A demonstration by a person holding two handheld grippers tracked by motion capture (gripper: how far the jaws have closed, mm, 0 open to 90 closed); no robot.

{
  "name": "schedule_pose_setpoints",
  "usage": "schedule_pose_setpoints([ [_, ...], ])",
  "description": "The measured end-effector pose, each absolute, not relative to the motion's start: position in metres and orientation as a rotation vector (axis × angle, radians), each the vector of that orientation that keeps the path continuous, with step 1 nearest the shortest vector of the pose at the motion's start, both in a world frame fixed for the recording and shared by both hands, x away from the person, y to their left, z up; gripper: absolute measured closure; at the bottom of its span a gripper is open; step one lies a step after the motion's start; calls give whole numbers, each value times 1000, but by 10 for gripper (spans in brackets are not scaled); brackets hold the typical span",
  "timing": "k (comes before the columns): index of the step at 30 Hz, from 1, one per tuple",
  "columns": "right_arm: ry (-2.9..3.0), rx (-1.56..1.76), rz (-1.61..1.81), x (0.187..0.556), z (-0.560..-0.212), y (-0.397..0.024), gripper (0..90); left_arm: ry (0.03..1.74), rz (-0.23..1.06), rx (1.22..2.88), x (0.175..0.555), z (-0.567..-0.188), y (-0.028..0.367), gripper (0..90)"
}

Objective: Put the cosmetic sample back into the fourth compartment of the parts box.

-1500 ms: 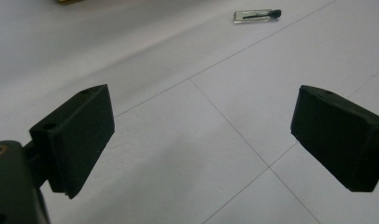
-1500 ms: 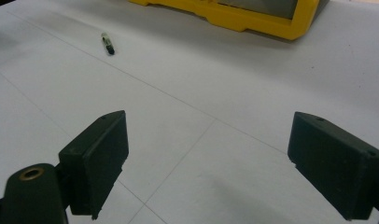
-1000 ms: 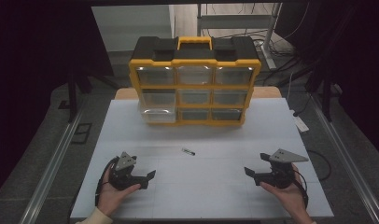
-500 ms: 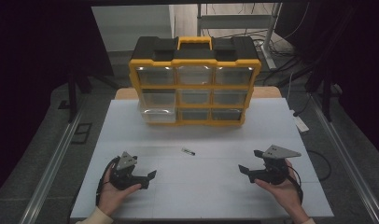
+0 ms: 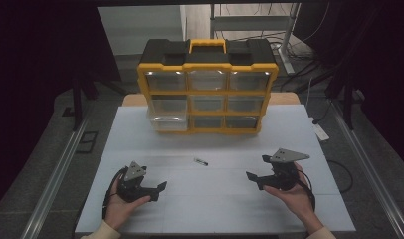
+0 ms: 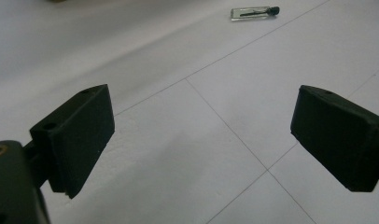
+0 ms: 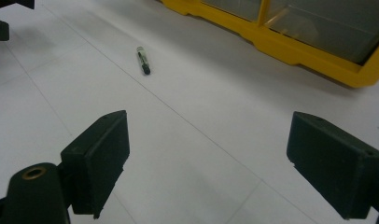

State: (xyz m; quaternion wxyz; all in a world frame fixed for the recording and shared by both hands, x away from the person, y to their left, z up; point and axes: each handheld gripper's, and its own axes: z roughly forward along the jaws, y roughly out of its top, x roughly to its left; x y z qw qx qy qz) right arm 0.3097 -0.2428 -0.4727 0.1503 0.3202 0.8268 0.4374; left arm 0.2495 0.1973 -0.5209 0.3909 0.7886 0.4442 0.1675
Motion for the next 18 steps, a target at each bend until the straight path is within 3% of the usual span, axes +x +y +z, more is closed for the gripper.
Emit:
schedule_pose_setpoints([
  [18,2396,887,1250,325,-463,-217,143,1122,424,2002,250,-520,197,69],
])
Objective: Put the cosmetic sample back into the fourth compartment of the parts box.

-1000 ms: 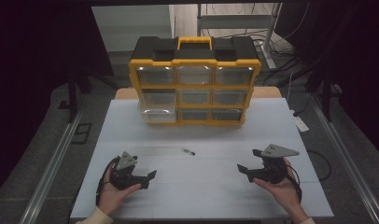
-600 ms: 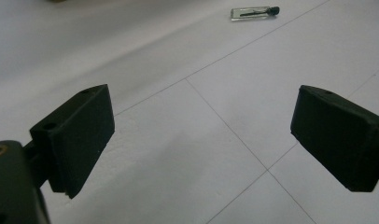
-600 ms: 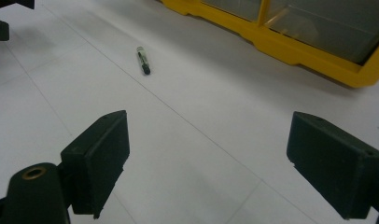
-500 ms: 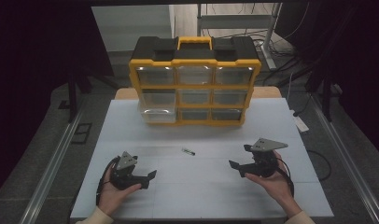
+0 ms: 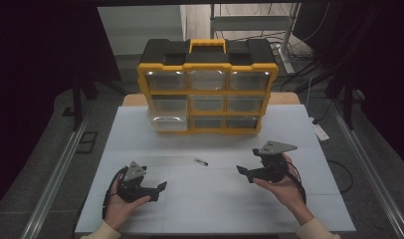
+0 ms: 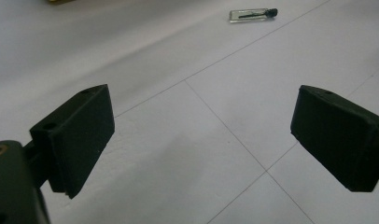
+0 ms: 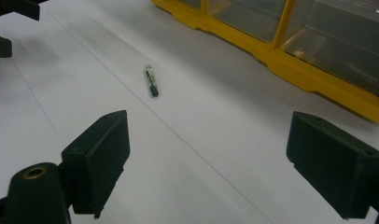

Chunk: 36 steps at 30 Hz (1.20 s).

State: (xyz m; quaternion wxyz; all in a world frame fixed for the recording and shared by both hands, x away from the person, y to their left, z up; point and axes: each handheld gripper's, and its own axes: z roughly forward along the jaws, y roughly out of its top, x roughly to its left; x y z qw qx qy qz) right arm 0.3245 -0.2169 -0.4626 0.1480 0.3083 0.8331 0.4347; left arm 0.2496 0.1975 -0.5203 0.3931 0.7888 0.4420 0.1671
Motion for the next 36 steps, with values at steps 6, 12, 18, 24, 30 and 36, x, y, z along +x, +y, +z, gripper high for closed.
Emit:
schedule_pose_setpoints([
  [6,2410,875,1254,328,-458,-210,143,1123,423,2003,250,-521,197,69],
  [12,2425,871,1248,332,-455,-203,142,1123,422,2005,250,-521,196,69],
  [18,2444,852,1246,337,-453,-192,140,1124,422,2006,250,-521,196,69],
  [24,2458,833,1236,340,-451,-185,139,1124,421,2006,250,-521,196,69],
  [30,2466,820,1239,341,-449,-181,139,1124,421,2006,250,-521,196,69],
  [36,2481,811,1236,344,-448,-175,139,1123,420,2009,250,-522,196,69],
])
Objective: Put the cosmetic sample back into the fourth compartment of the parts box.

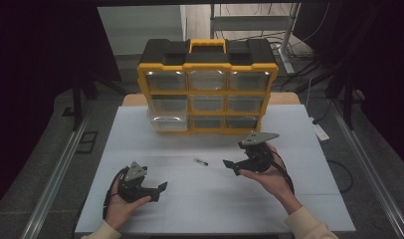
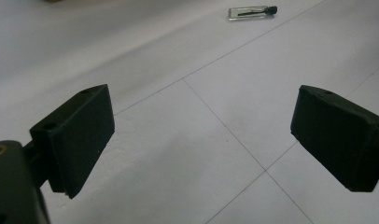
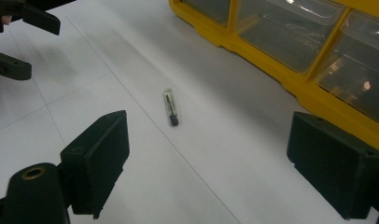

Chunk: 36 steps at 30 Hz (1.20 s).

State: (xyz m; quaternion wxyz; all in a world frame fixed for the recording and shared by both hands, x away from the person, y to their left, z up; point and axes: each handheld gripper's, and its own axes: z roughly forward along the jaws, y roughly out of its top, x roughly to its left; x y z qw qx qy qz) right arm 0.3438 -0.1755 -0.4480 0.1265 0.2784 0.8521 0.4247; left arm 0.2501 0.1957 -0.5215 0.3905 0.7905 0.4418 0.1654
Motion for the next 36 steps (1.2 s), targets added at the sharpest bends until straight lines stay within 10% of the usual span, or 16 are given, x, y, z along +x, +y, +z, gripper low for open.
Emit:
schedule_pose_setpoints([
  [36,2625,722,1116,363,-458,-125,136,1121,421,2002,250,-521,197,69],
])
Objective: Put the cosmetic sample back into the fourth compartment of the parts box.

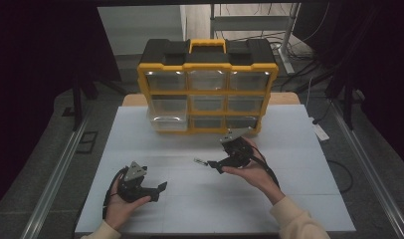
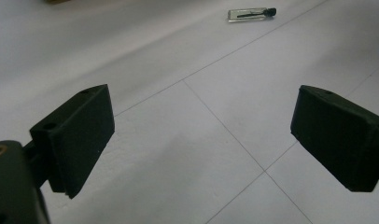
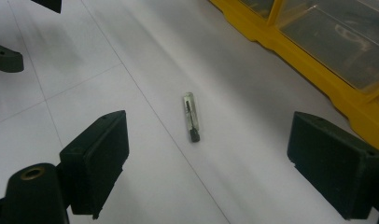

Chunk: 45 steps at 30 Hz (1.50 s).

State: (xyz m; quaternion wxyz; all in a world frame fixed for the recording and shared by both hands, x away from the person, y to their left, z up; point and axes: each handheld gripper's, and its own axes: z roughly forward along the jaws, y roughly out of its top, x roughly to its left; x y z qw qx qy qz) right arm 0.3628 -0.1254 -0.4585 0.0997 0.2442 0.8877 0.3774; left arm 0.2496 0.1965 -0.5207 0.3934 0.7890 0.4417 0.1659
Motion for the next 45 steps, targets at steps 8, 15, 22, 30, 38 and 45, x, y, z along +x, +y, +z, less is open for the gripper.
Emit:
schedule_pose_setpoints([
  [8,2645,715,1084,373,-460,-113,136,1114,420,2003,250,-520,196,69],
  [15,2652,708,1091,380,-456,-103,140,1110,416,2004,250,-520,195,69],
  [22,2666,706,1075,384,-457,-94,140,1112,416,2005,251,-521,195,69],
  [30,2688,700,1042,389,-461,-85,143,1110,416,2008,251,-521,195,71],
  [38,2714,710,1018,395,-468,-79,145,1111,413,2005,252,-521,195,71],
  [45,2738,738,973,399,-476,-76,160,1103,412,2008,251,-521,195,71],
])
